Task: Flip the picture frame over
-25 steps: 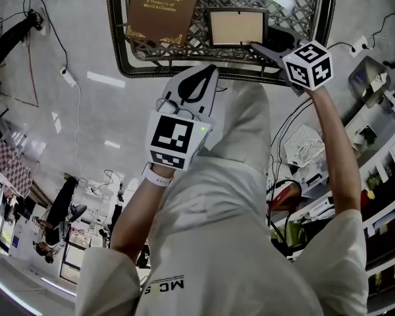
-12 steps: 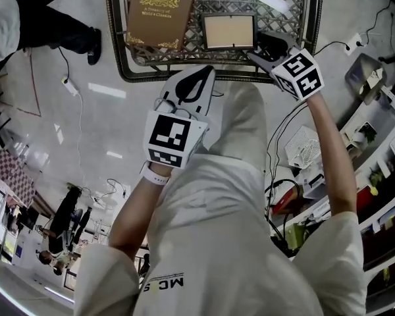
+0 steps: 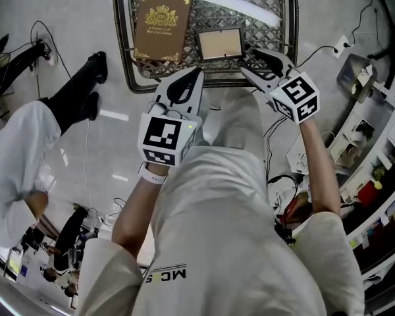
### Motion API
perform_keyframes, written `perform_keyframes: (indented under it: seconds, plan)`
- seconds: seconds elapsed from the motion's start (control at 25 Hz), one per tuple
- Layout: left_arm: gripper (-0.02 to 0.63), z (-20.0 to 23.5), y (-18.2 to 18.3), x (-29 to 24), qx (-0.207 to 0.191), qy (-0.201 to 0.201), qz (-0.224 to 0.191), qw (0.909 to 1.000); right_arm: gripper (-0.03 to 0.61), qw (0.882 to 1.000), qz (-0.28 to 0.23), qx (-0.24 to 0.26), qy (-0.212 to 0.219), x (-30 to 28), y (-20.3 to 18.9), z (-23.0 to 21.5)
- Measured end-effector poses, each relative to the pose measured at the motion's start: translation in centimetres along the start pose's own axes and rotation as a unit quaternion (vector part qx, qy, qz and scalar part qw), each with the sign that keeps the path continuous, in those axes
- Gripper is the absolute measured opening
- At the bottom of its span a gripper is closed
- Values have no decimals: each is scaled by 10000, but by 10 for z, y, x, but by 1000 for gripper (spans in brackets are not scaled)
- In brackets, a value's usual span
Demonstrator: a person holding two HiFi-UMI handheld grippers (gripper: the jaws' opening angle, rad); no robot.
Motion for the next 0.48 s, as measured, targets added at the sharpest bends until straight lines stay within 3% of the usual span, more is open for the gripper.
perform_keyframes:
  seconds: [0.24,0.48]
  plan:
    - [20,-13,33,23,-313,-154,-334,9988,179,9963,-547,-66,-653,42,41,19]
    - [20,-19,50,50,-498,-209,-615,9966,116,9854,-1094,-45,-1307,78,75,40]
Point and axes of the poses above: the fingertips, and each gripper's own axes: x backward along the fingers, z to its left, y out of its top, the point moved 10 cm from there along x, backward along the fingers, and after that the axes turned 10 degrees about x, right-handed, at the moved point
